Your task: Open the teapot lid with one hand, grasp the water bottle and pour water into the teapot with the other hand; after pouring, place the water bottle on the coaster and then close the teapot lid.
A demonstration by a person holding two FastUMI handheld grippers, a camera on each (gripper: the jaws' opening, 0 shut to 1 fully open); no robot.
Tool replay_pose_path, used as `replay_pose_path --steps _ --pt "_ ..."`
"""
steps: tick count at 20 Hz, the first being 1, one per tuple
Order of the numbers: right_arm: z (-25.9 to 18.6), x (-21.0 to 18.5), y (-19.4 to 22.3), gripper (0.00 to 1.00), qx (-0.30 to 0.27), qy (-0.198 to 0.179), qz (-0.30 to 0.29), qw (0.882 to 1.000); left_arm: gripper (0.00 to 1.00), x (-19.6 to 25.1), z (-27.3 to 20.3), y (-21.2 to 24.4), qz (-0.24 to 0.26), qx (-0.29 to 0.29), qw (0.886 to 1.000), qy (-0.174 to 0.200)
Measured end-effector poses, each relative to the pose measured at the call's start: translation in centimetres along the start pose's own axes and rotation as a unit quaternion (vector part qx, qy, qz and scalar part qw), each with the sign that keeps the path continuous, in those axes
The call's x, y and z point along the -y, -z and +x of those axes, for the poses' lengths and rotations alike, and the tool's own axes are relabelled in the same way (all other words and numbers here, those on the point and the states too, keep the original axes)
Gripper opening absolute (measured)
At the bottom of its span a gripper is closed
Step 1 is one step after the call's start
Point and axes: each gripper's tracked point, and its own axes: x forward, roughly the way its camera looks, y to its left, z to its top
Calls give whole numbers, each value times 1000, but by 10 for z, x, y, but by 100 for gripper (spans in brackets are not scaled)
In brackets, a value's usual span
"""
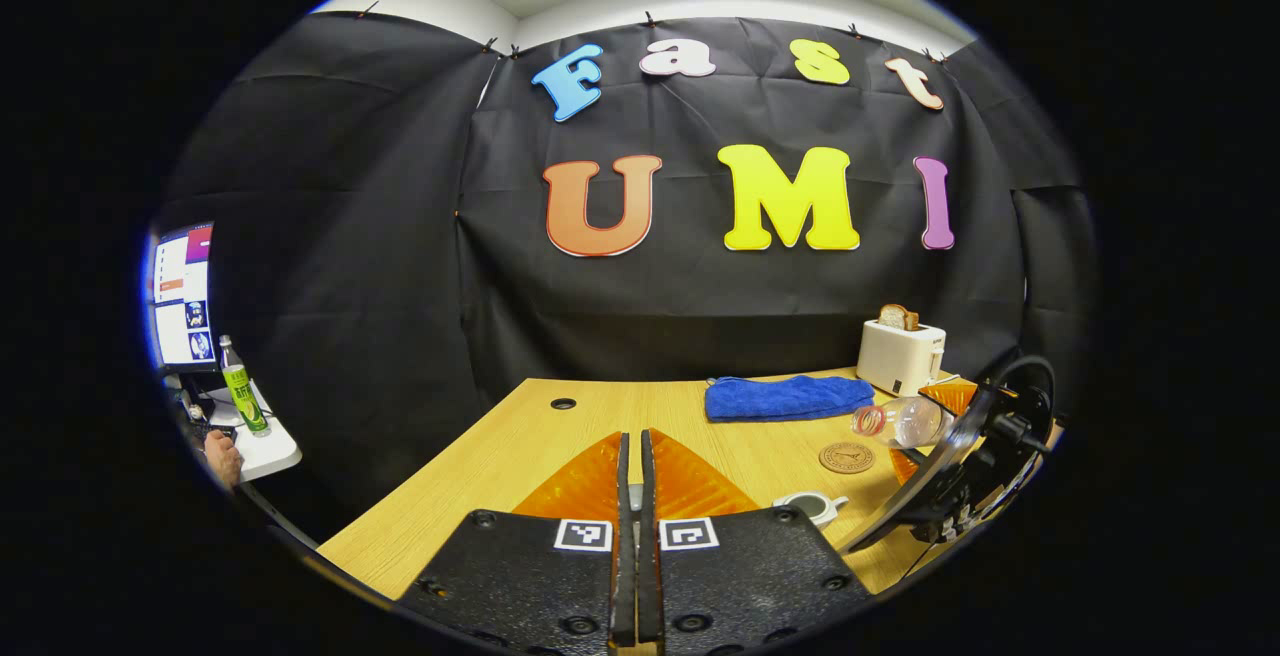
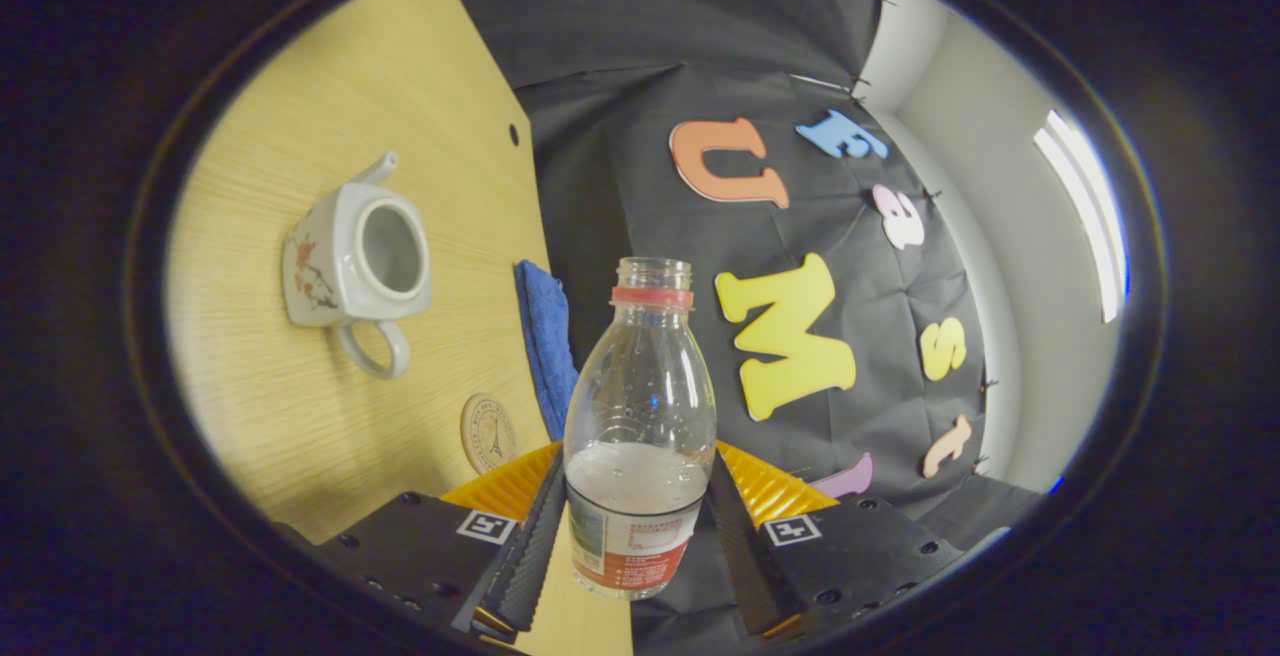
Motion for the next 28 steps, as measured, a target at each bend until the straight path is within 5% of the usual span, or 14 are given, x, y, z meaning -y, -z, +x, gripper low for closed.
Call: replay_pose_path --steps 15,28 --pt "-11 -2 -19 74 49 43 -238 969 4 5 2 3 22 -5 1000 1" --pt "-13 23 -27 74 80 91 -347 930 4 2 4 10 34 -21 999 -8"
